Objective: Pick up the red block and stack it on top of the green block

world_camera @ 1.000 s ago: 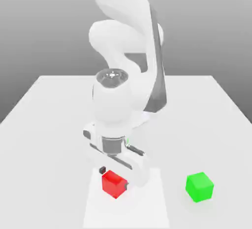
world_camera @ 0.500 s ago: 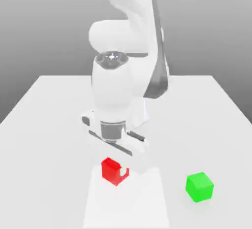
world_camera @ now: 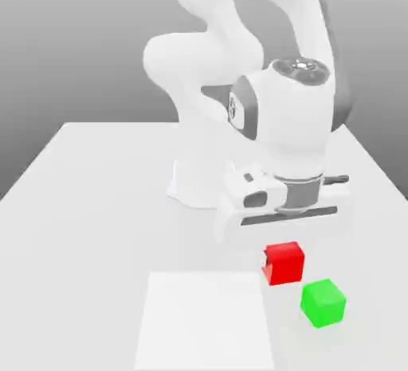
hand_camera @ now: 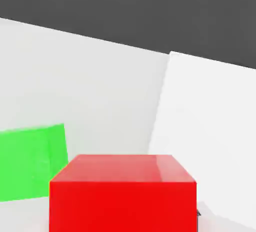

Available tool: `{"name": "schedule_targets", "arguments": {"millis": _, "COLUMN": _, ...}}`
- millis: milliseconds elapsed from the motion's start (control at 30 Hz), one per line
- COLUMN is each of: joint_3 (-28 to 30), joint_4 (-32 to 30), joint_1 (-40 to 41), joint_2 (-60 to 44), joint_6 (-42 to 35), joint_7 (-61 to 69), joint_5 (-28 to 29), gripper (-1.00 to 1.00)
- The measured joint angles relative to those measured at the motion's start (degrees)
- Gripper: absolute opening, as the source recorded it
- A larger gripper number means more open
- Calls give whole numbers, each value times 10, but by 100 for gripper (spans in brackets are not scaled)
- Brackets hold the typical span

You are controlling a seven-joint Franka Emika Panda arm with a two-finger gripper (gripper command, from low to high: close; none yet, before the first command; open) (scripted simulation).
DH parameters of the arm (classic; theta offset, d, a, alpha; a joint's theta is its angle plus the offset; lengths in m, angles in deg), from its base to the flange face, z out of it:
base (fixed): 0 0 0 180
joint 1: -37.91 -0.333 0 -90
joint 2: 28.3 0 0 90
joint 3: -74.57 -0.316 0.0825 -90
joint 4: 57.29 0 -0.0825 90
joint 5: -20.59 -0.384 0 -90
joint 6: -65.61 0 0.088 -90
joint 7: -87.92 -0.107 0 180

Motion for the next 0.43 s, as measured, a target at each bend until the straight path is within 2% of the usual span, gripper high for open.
{"name": "schedule_targets", "arguments": {"millis": 133, "joint_3": -33, "joint_4": 17, "joint_1": -25, "joint_2": -1, "joint_6": -17, "joint_7": 99, "joint_5": 1, "gripper": -100}}
{"name": "schedule_targets", "arguments": {"millis": 300, "joint_3": -13, "joint_4": 25, "joint_1": -40, "joint_2": -88, "joint_6": 59, "joint_7": 81, "joint_5": 58, "gripper": -100}}
{"name": "schedule_targets", "arguments": {"millis": 333, "joint_3": -6, "joint_4": 26, "joint_1": -45, "joint_2": -105, "joint_6": 75, "joint_7": 72, "joint_5": 70, "gripper": 100}}
{"name": "schedule_targets", "arguments": {"millis": 433, "joint_3": -6, "joint_4": 26, "joint_1": -45, "joint_2": -105, "joint_6": 75, "joint_7": 72, "joint_5": 70, "gripper": 100}}
